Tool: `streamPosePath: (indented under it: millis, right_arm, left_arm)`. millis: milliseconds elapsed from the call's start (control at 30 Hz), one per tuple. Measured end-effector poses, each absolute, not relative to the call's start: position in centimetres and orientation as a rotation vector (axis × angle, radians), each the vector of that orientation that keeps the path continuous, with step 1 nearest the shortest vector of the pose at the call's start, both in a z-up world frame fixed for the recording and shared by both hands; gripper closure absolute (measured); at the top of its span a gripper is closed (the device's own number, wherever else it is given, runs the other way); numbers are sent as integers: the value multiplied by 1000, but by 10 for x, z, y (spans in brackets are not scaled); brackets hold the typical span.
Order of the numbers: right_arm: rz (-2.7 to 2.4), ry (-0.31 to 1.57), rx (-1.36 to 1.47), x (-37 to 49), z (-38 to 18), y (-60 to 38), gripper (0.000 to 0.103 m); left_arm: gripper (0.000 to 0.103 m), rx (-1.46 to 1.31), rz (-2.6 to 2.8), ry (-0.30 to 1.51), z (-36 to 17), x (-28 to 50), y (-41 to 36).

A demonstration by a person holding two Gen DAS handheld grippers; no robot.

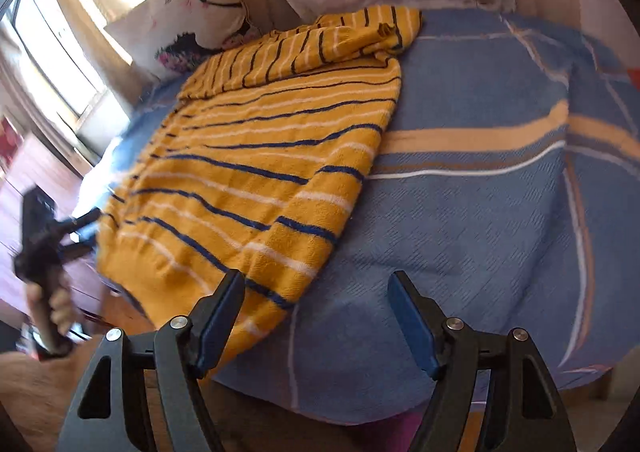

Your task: Fold small clothes

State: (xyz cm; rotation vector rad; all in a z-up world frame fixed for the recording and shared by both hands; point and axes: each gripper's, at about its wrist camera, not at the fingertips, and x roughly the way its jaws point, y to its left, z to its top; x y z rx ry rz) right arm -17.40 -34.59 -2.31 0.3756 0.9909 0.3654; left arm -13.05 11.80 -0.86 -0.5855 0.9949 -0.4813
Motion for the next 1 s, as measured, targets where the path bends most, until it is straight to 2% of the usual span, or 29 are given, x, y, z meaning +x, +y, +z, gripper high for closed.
streamPosePath:
  millis: [167, 233, 267, 300, 567, 600, 633, 667, 733, 833, 1000]
  right_arm:
    - [469, 971, 432, -171, -26, -332, 19]
    - [539, 974, 458, -174, -27, -322, 19]
    - [562, 980, 458, -174, -30, -315, 19]
    - [573, 978, 450, -174, -31, -309, 19]
    - [646, 954, 490, -189, -36, -309, 19]
    - [644, 949, 488, -191, -36, -308, 19]
    - [631, 945, 475, -192, -36, -306, 22]
    - [607, 942, 457, -193, -35, -303, 27]
    - [582, 967, 442, -187, -37, -298, 79]
    - [603, 937, 518, -183, -33, -310, 90]
    - [645, 788, 580, -167, 13, -328, 91]
  left_arm:
    - [23, -651, -576, 1010, -12, -135, 111]
    - [34, -678, -603, 1012, -13, -138, 109]
    - [46, -678, -609, 1020, -14, -138, 107]
    - [52, -671, -608, 1031, -16, -138, 104]
    - [50, -680, -584, 1040, -21, -139, 95]
    - [68, -662, -564, 1038, -20, -140, 94]
    - [86, -630, -542, 1041, -19, -140, 92]
    - [95, -607, -534, 1047, -18, -139, 90]
    - [95, -618, -522, 1013, -12, -140, 95]
    - [95, -627, -522, 924, 14, -144, 107]
    - [95, -585, -531, 832, 54, -130, 110]
